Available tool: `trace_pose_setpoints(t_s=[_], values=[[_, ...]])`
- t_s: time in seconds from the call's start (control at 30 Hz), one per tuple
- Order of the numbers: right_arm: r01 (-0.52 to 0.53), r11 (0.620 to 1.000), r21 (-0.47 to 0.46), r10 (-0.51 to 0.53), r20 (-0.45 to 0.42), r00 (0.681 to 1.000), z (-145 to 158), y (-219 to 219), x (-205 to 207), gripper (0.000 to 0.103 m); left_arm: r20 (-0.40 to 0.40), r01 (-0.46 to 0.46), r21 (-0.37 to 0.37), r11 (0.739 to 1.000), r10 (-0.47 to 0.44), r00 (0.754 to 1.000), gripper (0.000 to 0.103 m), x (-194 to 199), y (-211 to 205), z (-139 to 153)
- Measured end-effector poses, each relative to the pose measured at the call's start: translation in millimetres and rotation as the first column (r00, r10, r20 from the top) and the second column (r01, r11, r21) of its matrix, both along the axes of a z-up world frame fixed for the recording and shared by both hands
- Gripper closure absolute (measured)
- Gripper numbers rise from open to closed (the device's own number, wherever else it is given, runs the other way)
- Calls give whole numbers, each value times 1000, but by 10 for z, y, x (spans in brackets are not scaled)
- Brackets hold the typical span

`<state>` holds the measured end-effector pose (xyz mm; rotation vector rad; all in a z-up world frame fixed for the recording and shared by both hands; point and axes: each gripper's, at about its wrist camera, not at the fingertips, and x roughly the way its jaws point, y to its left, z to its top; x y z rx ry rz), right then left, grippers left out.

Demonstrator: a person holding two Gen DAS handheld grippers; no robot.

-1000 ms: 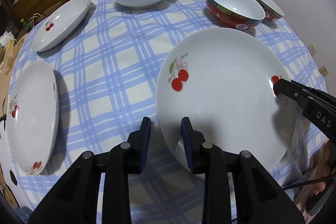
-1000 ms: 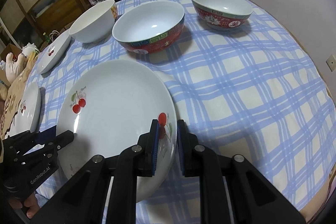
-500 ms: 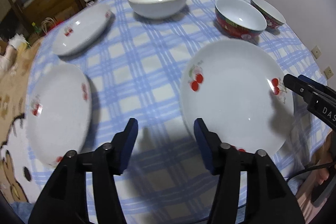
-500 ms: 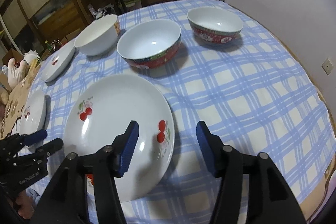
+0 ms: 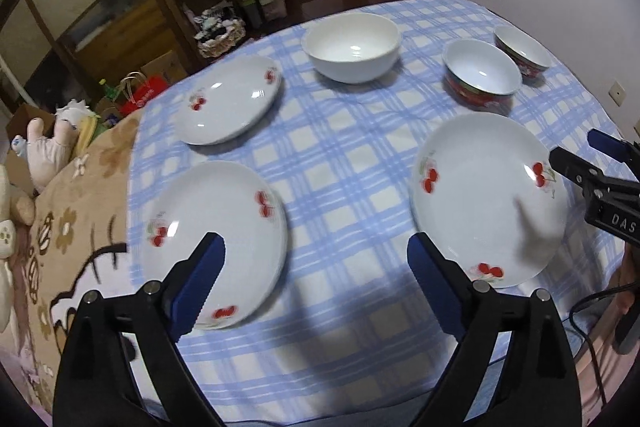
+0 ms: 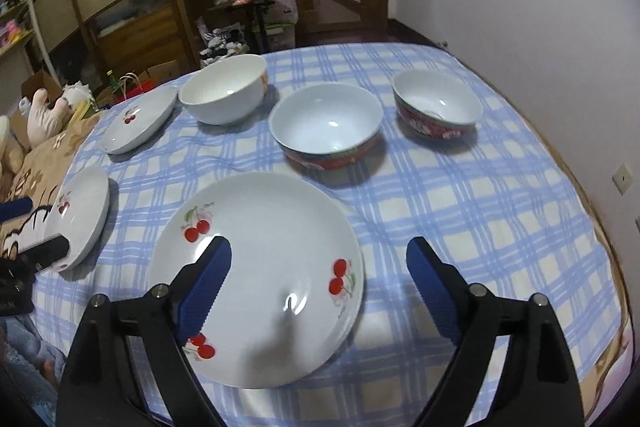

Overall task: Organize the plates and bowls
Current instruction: 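Lower the cherry plate onto the cloth and open both grippers, then move both grippers to the rim of another cherry plate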

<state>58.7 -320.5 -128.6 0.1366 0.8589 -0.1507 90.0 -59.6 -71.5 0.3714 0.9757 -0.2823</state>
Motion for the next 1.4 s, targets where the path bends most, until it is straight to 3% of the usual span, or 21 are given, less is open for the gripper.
trace_pose_setpoints(t_s=[0.2,0.63,1.03,1.23,1.4], values=[[-63,998,-13,64,31,997,121,208,92,9,9,-64,-13,998,65,998,9,133,348,170],[-195,981,10,194,56,979,165,820,520,8,-14,-226,-34,974,225,974,9,564,982,81],[-321,945,62,318,54,947,100,1551,1014,8,-91,-355,-71,932,348,933,9,834,1649,-196],[-367,928,58,366,25,930,-36,1882,1206,8,-163,-441,-96,892,423,891,9,933,1899,-421],[-390,918,75,392,-14,920,-212,2100,1339,8,-208,-466,-93,880,440,873,9,992,1970,-578]])
